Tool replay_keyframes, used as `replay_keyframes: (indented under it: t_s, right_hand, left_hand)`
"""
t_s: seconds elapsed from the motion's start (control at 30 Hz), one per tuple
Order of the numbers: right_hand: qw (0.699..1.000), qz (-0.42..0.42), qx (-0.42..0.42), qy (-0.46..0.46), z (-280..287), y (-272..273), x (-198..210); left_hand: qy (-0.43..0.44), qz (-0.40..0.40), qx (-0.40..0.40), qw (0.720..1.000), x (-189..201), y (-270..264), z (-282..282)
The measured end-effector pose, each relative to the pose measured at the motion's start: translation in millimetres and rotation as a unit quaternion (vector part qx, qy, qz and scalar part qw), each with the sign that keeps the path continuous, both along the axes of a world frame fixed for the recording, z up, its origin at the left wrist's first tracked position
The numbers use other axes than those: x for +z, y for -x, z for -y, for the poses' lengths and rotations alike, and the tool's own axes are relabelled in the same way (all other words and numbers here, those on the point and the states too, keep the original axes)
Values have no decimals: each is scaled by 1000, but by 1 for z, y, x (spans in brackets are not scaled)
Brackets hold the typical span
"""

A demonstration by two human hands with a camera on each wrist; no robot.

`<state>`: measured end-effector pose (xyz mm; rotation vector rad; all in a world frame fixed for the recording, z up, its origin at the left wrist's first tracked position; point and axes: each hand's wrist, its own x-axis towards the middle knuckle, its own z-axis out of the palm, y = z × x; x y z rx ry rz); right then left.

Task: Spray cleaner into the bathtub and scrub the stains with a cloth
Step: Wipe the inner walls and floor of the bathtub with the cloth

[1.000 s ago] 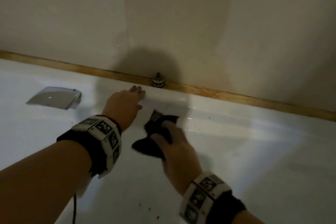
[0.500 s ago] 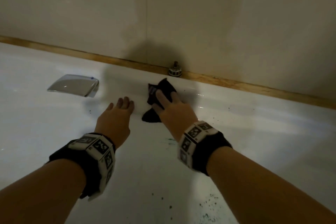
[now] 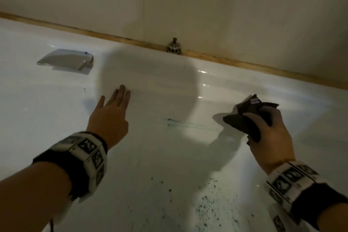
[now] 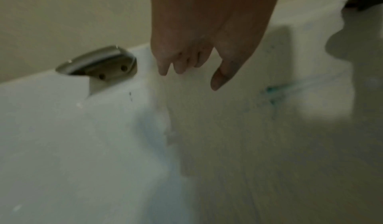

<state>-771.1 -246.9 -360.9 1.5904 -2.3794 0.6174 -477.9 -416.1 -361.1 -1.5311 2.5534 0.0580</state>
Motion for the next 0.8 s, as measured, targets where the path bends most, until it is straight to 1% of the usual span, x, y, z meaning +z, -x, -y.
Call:
replay_keyframes:
  t_s: [0.07,0.13,0.2,0.3,0.37,0.43,0.47,0.53,0.6,0.67,0.8]
  right_hand:
    - [1000,4,1,-12,-21,-4,-18]
    - [999,17,-5,-33,-34,-3,-37]
    - [998,39,-3,-46,-40,-2,-53]
    - [997,49,28,-57,-40,-5,-70]
    - [997,13,58,-44,-36,-9,-77]
    - [992,-62,107,-14,-25,-16,-73]
    - [985,-101,141,8,-16,-19,-69]
    - [961,-177,208,48,11,-24,-58]
    - [937,-239,244,81,44,-28,-51]
    - [924,-267,253,104,73,-35,-52]
    - [916,-283,262,109,102,-50,-69]
  left_hand:
    - [-13,22,-10,1000,-28,-13,-25]
    - [-69,59,9,996,-59,-29,-48]
    - [-135,99,37,985,-91,-43,-68]
    - [-209,146,55,965,-135,-59,-92]
    - [-261,172,66,948,-161,-66,-106]
    - [-317,186,76,927,-184,-71,-117]
    - [-341,190,77,918,-194,-73,-121]
    - [-374,191,73,905,-209,-79,-129]
    - [-392,196,62,897,-220,-85,-135]
    - [-405,199,50,891,-230,-88,-137]
    - [-429,183,43,883,-244,-91,-139]
